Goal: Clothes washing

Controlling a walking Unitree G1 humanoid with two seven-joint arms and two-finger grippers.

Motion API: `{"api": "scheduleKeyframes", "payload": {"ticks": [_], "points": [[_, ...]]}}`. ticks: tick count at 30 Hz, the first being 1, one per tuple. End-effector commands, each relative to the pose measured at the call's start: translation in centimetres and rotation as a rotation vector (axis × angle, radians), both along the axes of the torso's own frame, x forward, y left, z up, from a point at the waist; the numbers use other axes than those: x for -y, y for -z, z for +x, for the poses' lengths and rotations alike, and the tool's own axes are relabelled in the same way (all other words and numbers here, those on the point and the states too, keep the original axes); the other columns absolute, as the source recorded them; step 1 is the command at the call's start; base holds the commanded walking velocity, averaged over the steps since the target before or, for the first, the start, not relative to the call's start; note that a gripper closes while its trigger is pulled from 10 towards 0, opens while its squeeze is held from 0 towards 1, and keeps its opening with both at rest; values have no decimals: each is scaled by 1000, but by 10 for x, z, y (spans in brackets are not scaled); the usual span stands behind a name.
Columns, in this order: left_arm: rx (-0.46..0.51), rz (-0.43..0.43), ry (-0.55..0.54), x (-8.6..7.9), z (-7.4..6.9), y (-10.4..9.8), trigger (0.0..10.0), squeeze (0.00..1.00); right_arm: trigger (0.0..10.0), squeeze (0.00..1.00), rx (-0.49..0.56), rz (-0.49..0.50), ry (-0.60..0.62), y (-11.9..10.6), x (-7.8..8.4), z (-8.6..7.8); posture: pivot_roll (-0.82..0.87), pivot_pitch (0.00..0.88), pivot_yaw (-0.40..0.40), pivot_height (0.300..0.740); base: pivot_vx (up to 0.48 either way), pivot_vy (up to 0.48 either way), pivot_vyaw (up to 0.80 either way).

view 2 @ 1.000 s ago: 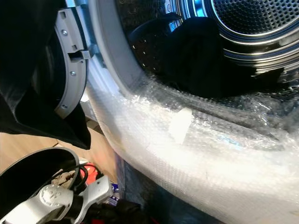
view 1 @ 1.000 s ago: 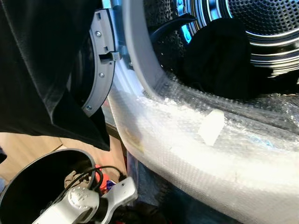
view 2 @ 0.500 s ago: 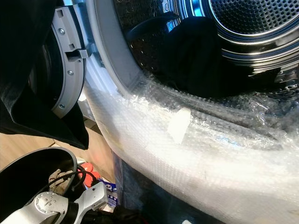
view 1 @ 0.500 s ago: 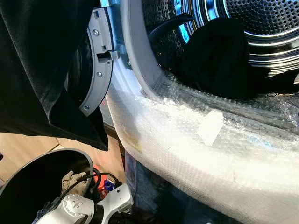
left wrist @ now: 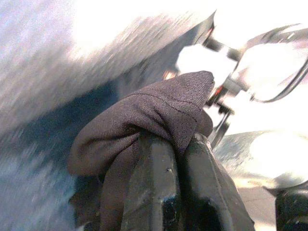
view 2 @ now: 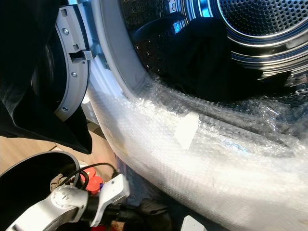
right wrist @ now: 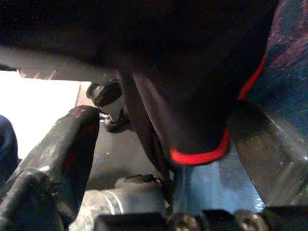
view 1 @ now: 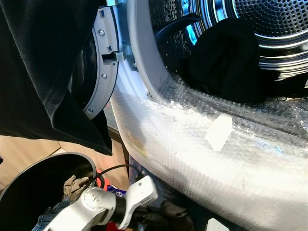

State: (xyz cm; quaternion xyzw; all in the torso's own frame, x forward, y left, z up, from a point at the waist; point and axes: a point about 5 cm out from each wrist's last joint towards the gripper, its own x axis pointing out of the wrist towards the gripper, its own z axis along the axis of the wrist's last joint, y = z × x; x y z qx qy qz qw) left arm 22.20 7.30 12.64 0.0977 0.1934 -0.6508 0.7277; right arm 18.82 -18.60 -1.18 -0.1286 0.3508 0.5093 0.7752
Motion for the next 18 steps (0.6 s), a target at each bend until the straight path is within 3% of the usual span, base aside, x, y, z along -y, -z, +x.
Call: {"api": "scheduleKeyframes", "payload": {"ticks": [1,4,12,13,15,16,18], "points": [[28,-27,61,10,-3,-10,0,0,10000,1000,11,15,27,-2,-4,2,-7,7,14,740,0,0,0],[73,-56,106,28,-1,-18,0,0,10000,1000,4,27,110,3,-8,5,-13,1,17,740,0,0,0],[141,-157,146,55,3,-46,0,0,10000,973,-33,120,240,6,-17,-1,-25,0,25,740,0,0,0],[147,-162,150,56,4,-48,0,0,10000,804,-37,128,261,7,-17,-2,-27,0,27,740,0,0,0],[161,-173,157,59,4,-52,0,0,10000,353,-50,148,287,8,-18,-4,-31,0,32,740,0,0,0],[167,-179,159,61,5,-54,0,0,10000,51,-58,158,297,9,-19,-6,-31,0,32,740,0,0,0],[176,-190,162,64,7,-58,0,0,10000,0,-77,161,305,12,-18,-11,-31,0,32,740,0,0,0]]}}
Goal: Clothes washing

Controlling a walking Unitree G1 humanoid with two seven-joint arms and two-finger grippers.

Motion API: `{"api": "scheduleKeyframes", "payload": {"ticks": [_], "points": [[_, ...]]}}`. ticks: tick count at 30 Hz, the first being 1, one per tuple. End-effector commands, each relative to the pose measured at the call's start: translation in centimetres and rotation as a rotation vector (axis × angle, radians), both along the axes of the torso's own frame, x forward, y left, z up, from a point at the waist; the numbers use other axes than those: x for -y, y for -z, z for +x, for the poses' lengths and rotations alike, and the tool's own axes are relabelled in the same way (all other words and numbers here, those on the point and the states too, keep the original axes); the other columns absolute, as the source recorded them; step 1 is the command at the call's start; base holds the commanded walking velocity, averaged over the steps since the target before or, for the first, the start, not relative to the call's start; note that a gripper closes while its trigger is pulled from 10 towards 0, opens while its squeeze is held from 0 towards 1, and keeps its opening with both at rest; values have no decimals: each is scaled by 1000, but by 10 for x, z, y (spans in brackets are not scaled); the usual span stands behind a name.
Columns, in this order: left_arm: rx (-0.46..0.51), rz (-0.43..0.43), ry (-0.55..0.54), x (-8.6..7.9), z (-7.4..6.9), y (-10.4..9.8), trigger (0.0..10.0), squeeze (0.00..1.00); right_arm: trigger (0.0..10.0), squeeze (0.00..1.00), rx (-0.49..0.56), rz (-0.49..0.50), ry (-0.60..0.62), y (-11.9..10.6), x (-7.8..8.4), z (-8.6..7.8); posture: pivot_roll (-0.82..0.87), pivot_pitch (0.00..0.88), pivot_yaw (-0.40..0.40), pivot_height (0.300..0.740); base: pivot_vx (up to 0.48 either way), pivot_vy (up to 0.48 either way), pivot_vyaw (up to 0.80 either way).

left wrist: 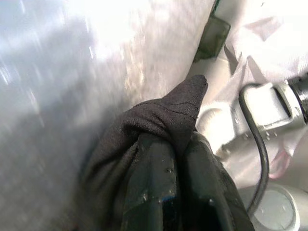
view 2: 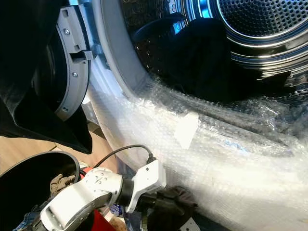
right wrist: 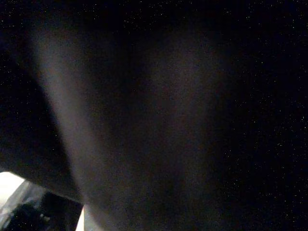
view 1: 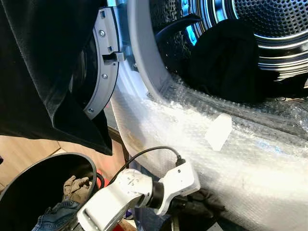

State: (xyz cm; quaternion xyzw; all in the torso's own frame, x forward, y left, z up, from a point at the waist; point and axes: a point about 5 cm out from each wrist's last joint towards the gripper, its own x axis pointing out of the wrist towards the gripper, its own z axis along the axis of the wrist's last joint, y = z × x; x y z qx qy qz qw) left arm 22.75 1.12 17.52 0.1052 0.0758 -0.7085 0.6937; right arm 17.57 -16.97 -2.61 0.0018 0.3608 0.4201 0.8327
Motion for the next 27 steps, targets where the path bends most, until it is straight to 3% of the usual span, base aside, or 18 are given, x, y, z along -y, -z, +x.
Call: {"api": "scheduleKeyframes", "payload": {"ticks": [1,8,9,10,12,13,27], "points": [[19,-33,9,2,1,-10,0,0,10000,0,7,13,13,-2,-2,1,-35,6,37,740,0,0,0],[25,-28,-6,0,7,-12,0,0,10000,0,-10,10,41,2,-2,1,-31,23,42,740,0,0,0],[27,-27,-13,-1,8,-12,0,0,9059,0,-5,12,41,0,-2,3,-29,24,41,740,0,0,0],[26,-27,-16,-1,8,-12,0,0,4196,0,-2,15,39,0,-2,3,-27,32,41,740,0,0,0],[22,-28,-22,-1,7,-11,0,0,1765,0,1,21,39,-2,-2,4,-23,27,38,740,0,0,0],[22,-27,-23,-2,7,-11,0,0,0,0,5,22,41,-2,-3,6,-22,28,39,740,0,0,0],[16,-27,-41,-6,10,-12,0,0,0,0,-17,80,75,-5,-3,5,-23,39,43,740,0,0,0]]}}
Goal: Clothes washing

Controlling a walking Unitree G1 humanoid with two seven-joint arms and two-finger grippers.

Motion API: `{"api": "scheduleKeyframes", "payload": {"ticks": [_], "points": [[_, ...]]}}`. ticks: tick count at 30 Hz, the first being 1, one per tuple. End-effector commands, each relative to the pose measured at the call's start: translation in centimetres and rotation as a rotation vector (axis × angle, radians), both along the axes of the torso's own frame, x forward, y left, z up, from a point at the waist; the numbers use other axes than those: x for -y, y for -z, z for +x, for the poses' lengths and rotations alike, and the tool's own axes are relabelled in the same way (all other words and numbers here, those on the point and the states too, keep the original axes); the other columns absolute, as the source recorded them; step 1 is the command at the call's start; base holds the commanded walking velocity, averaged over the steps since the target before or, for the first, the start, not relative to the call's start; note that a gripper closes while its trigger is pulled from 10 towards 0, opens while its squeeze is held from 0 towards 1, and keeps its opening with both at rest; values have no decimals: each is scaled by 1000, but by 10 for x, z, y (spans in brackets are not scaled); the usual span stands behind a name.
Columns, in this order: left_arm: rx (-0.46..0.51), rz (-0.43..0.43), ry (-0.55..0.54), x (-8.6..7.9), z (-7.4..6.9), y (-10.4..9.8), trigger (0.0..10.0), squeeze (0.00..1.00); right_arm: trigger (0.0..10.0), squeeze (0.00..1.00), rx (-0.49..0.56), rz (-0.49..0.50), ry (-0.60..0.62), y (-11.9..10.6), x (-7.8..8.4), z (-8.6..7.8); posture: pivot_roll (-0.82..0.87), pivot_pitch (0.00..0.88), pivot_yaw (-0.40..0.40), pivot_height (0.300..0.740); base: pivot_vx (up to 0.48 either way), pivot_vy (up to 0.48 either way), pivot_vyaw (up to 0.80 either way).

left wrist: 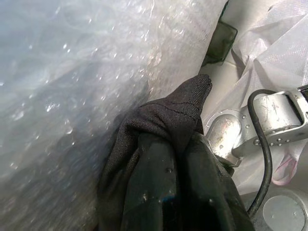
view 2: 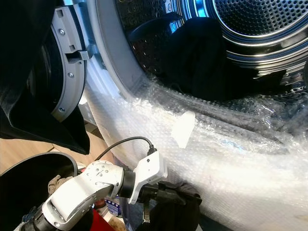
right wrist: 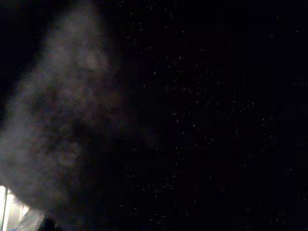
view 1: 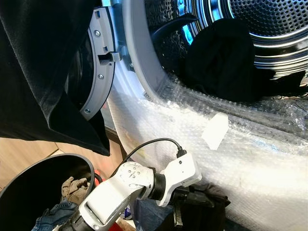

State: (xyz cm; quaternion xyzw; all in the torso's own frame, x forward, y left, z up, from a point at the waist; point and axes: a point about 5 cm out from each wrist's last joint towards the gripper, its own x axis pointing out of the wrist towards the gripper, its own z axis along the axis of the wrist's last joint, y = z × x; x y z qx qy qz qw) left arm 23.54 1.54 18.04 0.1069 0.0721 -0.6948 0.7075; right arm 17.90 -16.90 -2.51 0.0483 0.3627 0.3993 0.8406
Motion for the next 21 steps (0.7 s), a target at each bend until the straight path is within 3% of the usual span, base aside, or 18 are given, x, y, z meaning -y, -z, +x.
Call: {"api": "scheduleKeyframes", "payload": {"ticks": [1,21], "points": [[2,-31,-9,-2,3,-7,0,0,0,0,20,22,-17,-5,-3,0,-22,35,43,740,0,0,0],[4,-18,-52,-13,6,-8,0,0,0,0,50,63,-82,-13,-8,1,-13,30,42,740,0,0,0]]}}
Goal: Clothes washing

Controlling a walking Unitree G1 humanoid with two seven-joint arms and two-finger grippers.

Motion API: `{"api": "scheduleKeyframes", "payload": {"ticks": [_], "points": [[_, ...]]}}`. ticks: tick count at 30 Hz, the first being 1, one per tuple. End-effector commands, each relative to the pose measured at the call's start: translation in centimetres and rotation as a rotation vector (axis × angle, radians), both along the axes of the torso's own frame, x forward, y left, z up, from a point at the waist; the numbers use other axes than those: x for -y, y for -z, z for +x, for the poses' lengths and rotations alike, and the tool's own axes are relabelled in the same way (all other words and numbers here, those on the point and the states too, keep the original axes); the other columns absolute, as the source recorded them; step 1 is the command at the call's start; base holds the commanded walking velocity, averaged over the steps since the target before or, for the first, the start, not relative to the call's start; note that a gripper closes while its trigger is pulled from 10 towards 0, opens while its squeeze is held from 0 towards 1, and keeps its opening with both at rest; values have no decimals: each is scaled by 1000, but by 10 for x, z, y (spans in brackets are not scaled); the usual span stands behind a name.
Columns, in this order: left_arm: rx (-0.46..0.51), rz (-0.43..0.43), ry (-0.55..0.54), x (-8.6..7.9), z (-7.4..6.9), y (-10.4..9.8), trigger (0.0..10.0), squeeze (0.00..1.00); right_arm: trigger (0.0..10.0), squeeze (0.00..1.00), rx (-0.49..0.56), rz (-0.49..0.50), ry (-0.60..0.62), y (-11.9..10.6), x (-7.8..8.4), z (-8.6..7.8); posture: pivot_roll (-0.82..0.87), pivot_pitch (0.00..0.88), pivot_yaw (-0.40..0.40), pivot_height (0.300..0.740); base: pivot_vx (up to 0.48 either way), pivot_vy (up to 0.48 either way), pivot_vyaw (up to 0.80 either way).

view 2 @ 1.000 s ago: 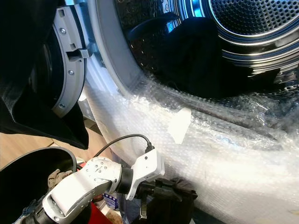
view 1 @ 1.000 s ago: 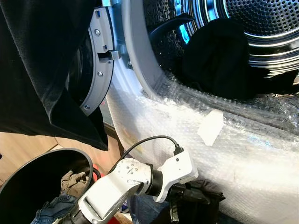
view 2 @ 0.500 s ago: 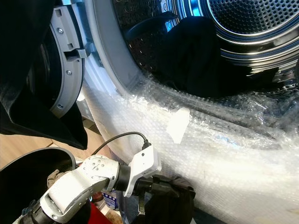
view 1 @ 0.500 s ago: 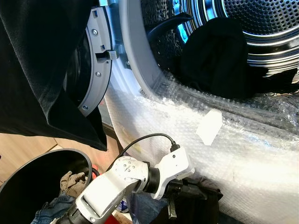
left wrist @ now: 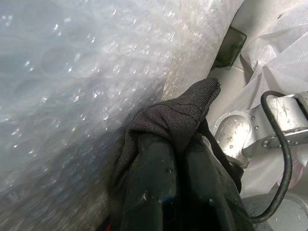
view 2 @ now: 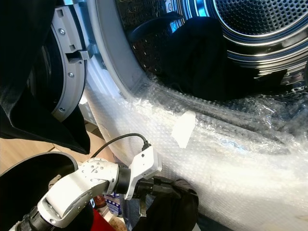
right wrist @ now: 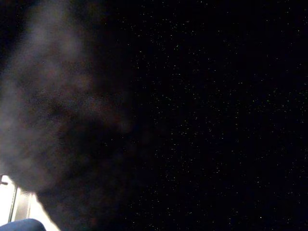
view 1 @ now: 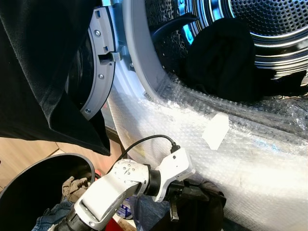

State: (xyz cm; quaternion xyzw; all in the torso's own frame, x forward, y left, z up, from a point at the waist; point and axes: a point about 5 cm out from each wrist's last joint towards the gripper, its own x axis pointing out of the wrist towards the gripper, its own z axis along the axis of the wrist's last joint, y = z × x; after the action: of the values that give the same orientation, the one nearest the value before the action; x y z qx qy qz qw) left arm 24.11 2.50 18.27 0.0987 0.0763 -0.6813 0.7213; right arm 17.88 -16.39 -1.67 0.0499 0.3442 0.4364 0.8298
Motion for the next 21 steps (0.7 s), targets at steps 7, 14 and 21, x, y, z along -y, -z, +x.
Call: {"api": "scheduleKeyframes", "payload": {"ticks": [7,14,21], "points": [[-26,117,77,-33,-33,8,9412,922,0,0,7,16,-32,-2,-1,-9,-9,40,46,740,0,0,0],[-67,192,59,-56,-48,9,10000,1000,0,0,-1,12,-32,-1,0,-11,2,39,49,740,0,0,0],[-69,339,-284,-90,-28,49,10000,1000,0,0,29,18,-54,-8,0,-8,10,25,51,740,0,0,0]]}}
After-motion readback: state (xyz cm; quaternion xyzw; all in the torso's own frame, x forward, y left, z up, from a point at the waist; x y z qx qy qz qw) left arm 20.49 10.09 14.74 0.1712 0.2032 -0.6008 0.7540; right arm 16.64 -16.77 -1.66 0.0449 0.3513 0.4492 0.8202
